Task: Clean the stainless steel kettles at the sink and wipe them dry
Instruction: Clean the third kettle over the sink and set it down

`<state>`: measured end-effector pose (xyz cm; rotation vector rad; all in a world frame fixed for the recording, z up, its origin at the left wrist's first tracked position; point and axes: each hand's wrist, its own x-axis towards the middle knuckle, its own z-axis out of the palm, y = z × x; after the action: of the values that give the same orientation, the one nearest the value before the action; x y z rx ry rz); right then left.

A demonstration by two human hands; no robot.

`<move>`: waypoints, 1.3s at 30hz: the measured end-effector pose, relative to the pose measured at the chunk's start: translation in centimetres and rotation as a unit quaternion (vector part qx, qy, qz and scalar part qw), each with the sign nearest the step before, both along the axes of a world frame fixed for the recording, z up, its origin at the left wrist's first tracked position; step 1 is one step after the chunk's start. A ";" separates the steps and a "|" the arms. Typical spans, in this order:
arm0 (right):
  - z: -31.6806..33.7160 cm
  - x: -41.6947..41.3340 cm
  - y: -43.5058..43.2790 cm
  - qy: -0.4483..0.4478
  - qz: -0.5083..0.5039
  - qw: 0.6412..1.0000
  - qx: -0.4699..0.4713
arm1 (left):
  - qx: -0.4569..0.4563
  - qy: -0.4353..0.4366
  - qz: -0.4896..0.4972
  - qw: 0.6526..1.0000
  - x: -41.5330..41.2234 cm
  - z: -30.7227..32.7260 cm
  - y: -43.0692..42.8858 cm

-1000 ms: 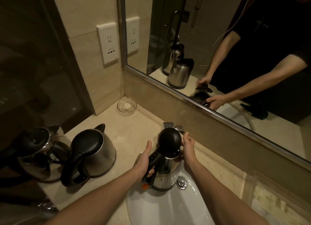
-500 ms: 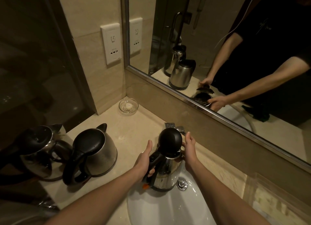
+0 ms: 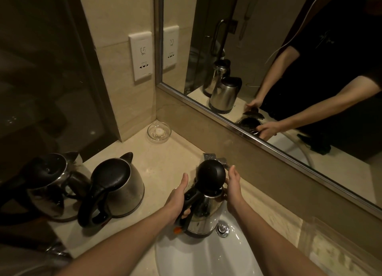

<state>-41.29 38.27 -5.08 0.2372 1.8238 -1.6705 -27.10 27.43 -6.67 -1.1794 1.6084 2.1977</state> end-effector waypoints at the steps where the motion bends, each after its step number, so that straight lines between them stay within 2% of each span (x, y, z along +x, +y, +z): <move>1: 0.1 0.0 0.0 0.000 0.000 1.000 -0.001 | -0.001 0.001 -0.001 1.000 0.0 0.0 0.0; 39: 0.7 0.3 0.8 -0.015 0.014 1.000 0.012 | -0.020 0.024 -0.024 0.999 -0.3 -1.3 -0.1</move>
<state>-40.94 39.10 -4.40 0.2450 1.8167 -1.6182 -27.35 27.38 -7.95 -1.0949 1.6876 2.1899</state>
